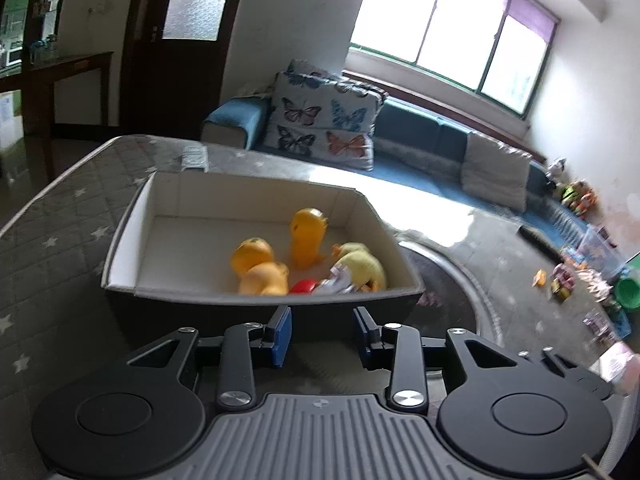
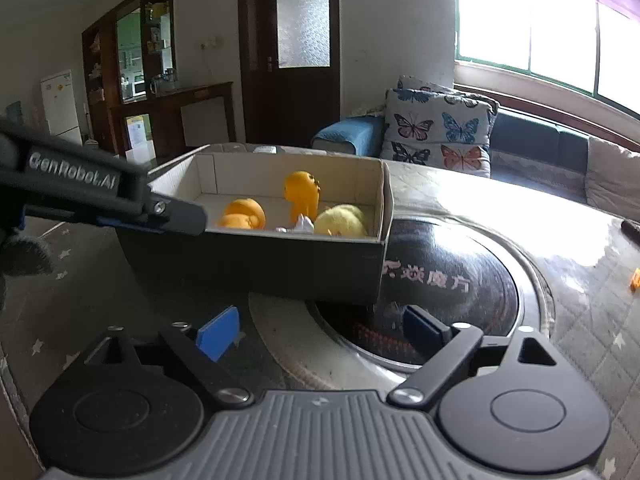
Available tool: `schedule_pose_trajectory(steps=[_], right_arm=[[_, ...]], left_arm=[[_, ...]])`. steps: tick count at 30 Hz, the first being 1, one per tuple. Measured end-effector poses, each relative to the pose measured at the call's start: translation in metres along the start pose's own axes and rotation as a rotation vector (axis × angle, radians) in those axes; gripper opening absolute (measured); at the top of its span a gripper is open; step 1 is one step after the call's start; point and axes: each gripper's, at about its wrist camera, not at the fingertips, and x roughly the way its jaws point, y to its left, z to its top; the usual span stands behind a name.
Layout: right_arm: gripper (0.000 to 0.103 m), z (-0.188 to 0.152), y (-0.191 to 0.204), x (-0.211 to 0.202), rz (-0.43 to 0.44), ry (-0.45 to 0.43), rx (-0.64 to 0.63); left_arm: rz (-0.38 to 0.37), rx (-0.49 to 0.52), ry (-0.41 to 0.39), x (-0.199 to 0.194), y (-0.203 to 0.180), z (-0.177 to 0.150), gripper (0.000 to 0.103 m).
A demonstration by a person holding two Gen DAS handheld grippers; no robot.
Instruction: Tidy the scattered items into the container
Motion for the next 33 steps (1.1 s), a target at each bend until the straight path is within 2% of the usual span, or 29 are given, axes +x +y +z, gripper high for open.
schedule_pose_trajectory(steps=[4,10,20,33], right_arm=[[0.097,-0.006,0.003,-0.003,-0.006,0.007,0.006],[0.099,-0.014,0.009,-0.004,-0.003,0.021,0.020],[0.101,-0.024,0.014,-0.006,-0.003,0.041,0.034],[0.103,-0.034,0.022,-0.022,-0.032,0.021,0.030]], left_arm=[[0.050,0.032,0.012,-0.003,-0.003,-0.010,0.037],[0.085,0.047,0.041,-0.003,-0.004,-0.024,0.037],[0.124,0.044,0.030,-0.011,-0.003,-0.038,0.035],[0.107,0.035,0.005,-0.025,-0.005,-0.059,0.035]])
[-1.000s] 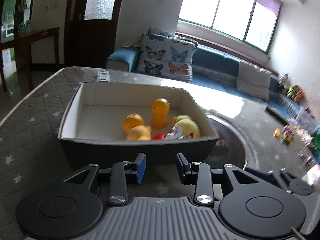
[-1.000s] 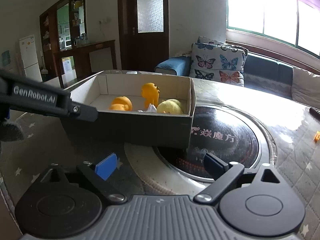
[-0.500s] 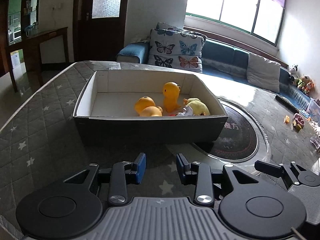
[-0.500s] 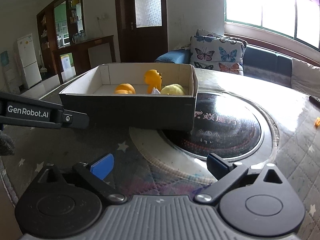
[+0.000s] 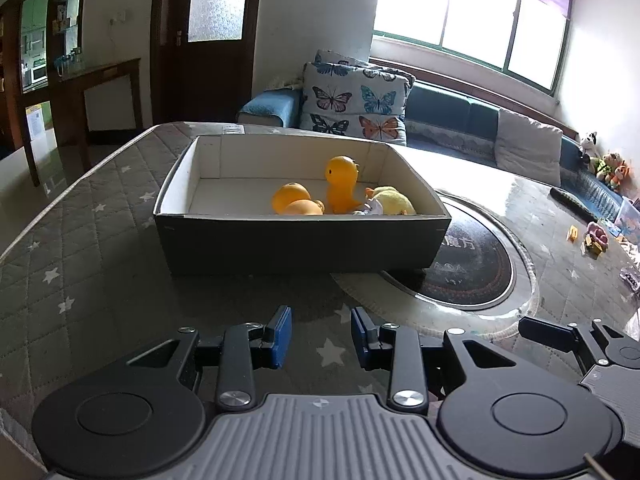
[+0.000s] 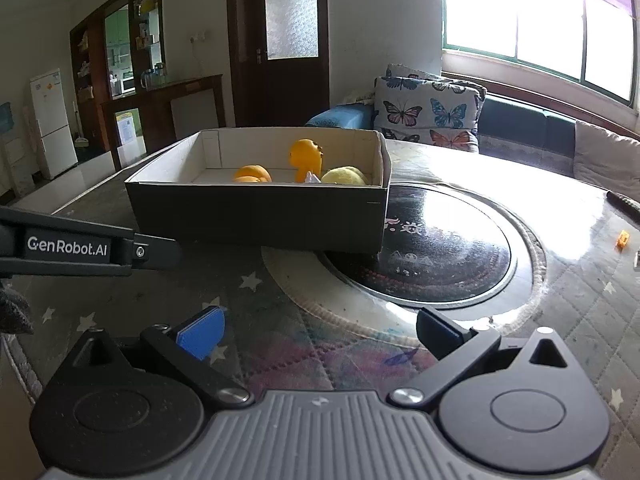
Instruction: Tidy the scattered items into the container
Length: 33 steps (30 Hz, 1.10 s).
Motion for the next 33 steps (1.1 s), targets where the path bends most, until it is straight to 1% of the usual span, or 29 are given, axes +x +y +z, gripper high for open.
schedule_pose_trajectory(steps=[7,15,23,33], right_arm=[[0.103,-0.004,0.003,-0.013,-0.014,-0.019,0.003],[0.103,-0.011,0.007,-0.023,-0.021,-0.024,0.001],[0.103,-0.013,0.005,-0.028,-0.024,-0.027,0.023],[0.103,-0.016,0.011,-0.025,-0.015,-0.022,0.010]], left_arm=[[0.014,-0.020,-0.018,-0.010,0.003,-0.009,0.035],[0.007,0.001,-0.024,-0.018,-0.004,-0.017,0.035],[0.032,0.003,-0.008,-0.019,-0.005,-0.023,0.035],[0.057,-0.006,0.010,-0.020,-0.006,-0.030,0.035]])
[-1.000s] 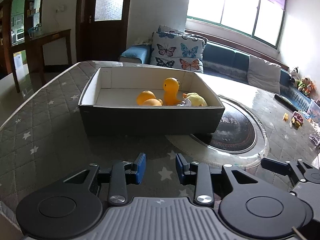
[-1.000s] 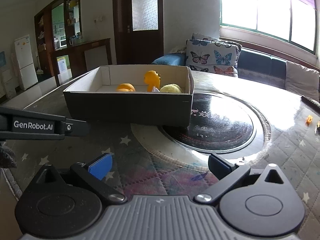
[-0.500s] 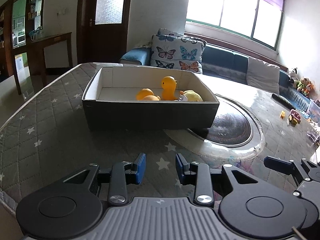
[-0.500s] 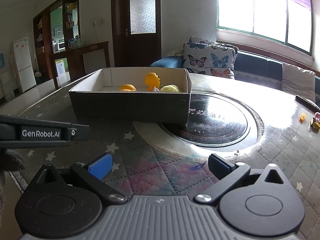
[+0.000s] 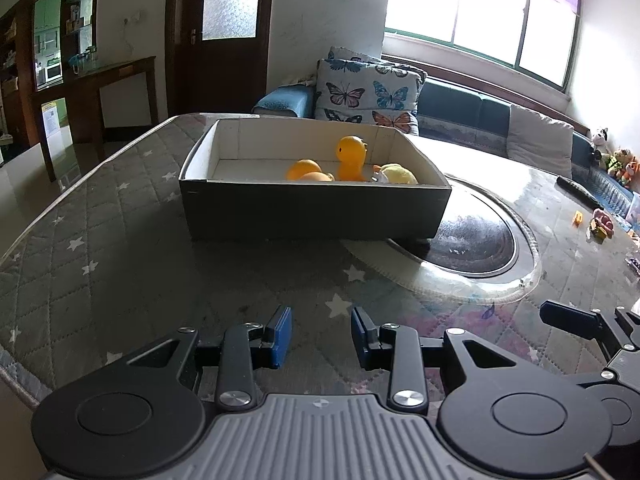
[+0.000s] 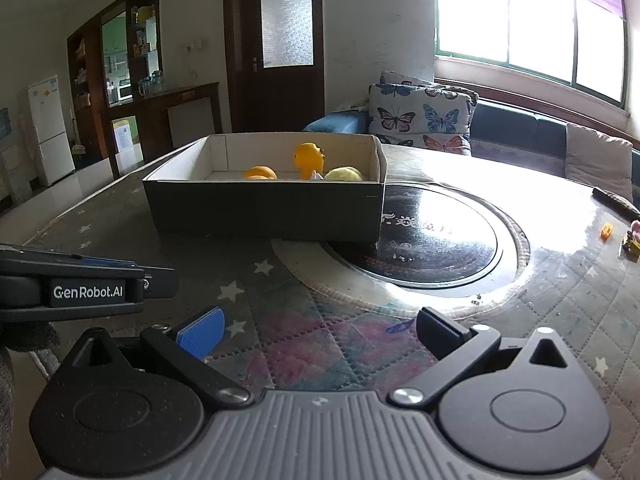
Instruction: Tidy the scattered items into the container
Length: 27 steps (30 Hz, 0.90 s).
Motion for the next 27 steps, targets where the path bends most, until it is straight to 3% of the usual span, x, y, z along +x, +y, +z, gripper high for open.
schedule_pose_trajectory(steps=[27], right_arm=[[0.103,-0.002,0.004,0.014,0.012,0.047,-0.019]], left_arm=[[0.040,-0.011,0.031,0.012,0.004,0.002,0.035]])
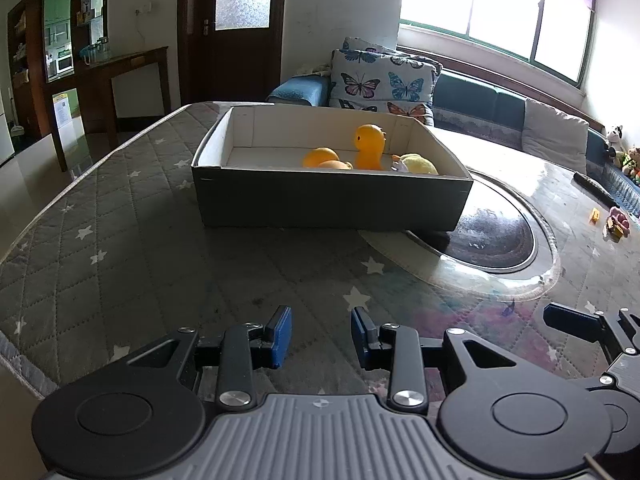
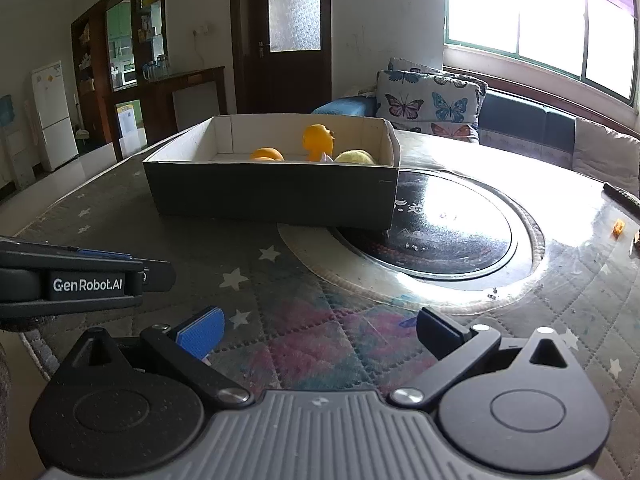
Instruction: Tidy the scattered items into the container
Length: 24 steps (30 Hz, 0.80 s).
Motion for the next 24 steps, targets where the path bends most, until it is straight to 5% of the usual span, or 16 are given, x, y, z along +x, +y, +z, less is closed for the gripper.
schedule_pose_trajectory(steps=[24], right_arm=[[0.103,0.032,-0.004,0.030,0.019,0.036,-0.003]], left_arm=[[-0.009,0.038,0.015,0.023,-0.003,0.032,0.035]])
